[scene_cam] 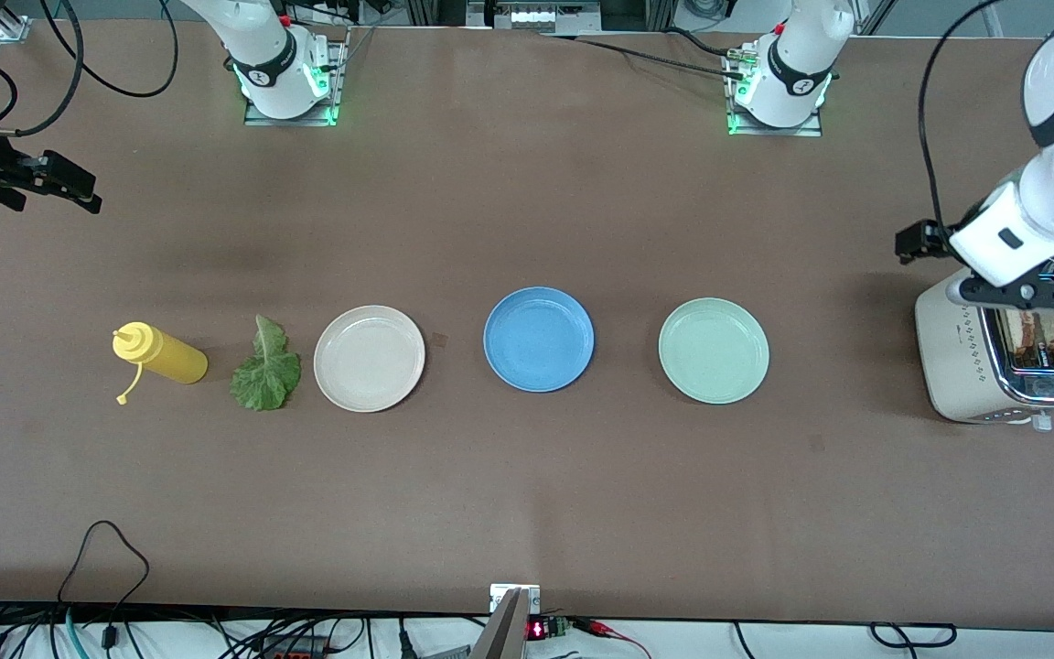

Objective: Make sandwich in blue plate with both arms
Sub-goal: 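Reach the left gripper down into the toaster and grasp a bread slice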

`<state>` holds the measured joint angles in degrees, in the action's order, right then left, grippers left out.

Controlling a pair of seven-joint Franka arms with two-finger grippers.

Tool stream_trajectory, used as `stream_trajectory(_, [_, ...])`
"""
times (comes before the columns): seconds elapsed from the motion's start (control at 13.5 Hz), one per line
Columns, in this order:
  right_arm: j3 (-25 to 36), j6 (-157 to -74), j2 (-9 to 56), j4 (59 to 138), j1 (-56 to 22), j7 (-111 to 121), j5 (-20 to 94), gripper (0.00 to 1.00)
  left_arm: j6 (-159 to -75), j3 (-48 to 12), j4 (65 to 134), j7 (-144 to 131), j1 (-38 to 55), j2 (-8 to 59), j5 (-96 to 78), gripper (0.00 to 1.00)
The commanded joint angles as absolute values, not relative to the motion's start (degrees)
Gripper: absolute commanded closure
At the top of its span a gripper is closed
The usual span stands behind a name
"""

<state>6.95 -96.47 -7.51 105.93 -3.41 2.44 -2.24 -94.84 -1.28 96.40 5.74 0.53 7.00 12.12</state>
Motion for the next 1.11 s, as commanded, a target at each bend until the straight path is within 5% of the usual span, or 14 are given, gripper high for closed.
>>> stream_trajectory(0.0, [6.9,-95.9,-8.5,105.9,-3.6,2.3,-2.8,0.0,-97.2,-1.3,94.7,9.9,-1.5,11.1,20.6,0.0])
stream_trajectory(0.44, [7.0,-96.1,-8.5,105.9,-3.4,2.3,-2.7,0.0,-114.0,-1.5,105.7,13.6,-12.7,13.7,24.6,0.12])
stream_trajectory(1.03, [7.0,-96.2,-8.5,105.9,-3.4,2.3,-2.8,0.0,-116.7,-1.8,109.8,14.7,-15.2,13.7,24.6,0.79])
